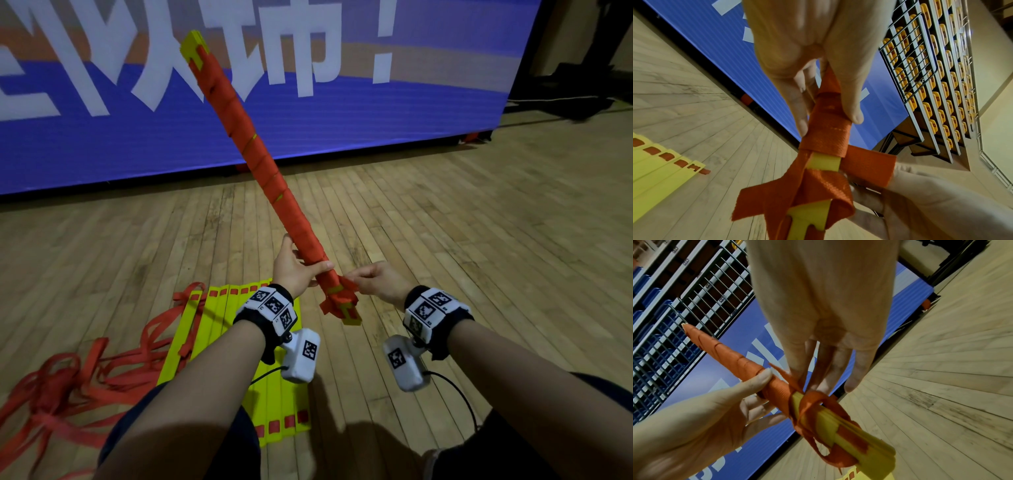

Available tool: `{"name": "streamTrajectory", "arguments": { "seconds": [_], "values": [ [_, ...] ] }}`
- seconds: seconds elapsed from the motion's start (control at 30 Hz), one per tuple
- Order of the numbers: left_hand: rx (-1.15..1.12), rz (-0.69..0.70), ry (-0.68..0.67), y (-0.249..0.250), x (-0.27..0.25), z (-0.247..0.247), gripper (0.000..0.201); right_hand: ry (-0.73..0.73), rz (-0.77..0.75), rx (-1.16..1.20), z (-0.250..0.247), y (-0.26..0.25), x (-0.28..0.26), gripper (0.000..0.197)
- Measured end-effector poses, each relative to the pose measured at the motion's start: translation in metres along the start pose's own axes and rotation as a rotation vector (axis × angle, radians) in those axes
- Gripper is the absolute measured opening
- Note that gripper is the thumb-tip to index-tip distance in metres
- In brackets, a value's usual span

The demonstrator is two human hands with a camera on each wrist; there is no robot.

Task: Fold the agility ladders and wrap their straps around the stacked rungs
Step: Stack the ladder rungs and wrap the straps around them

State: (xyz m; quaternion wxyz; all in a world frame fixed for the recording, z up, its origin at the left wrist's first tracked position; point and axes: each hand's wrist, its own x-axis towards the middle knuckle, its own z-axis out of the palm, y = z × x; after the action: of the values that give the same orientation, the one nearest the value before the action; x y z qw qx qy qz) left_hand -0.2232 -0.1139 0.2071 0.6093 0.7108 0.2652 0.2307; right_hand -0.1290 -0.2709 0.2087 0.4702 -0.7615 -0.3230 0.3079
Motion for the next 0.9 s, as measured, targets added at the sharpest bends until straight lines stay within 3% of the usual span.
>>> {"name": "streamTrajectory", "arguments": {
  "seconds": [0.17, 0.67, 0.9],
  "values": [
    [-0.025, -0.014, -0.025, 0.002, -0.001, 0.003, 0.068, 0.011, -0.031, 0.012, 0.001, -0.001, 0.002, 0.008],
    [-0.047, -0.020, -0.041, 0.016, -0.003, 0.011, 0.068, 0.179, -0.066, -0.169, 0.007, -0.006, 0.007, 0.025],
    [-0.064, -0.034, -0.048, 0.029, -0.004, 0.008, 0.062, 0.113, -0.045, -0.115, 0.001, -0.019, 0.007, 0.010]
  ]
}}
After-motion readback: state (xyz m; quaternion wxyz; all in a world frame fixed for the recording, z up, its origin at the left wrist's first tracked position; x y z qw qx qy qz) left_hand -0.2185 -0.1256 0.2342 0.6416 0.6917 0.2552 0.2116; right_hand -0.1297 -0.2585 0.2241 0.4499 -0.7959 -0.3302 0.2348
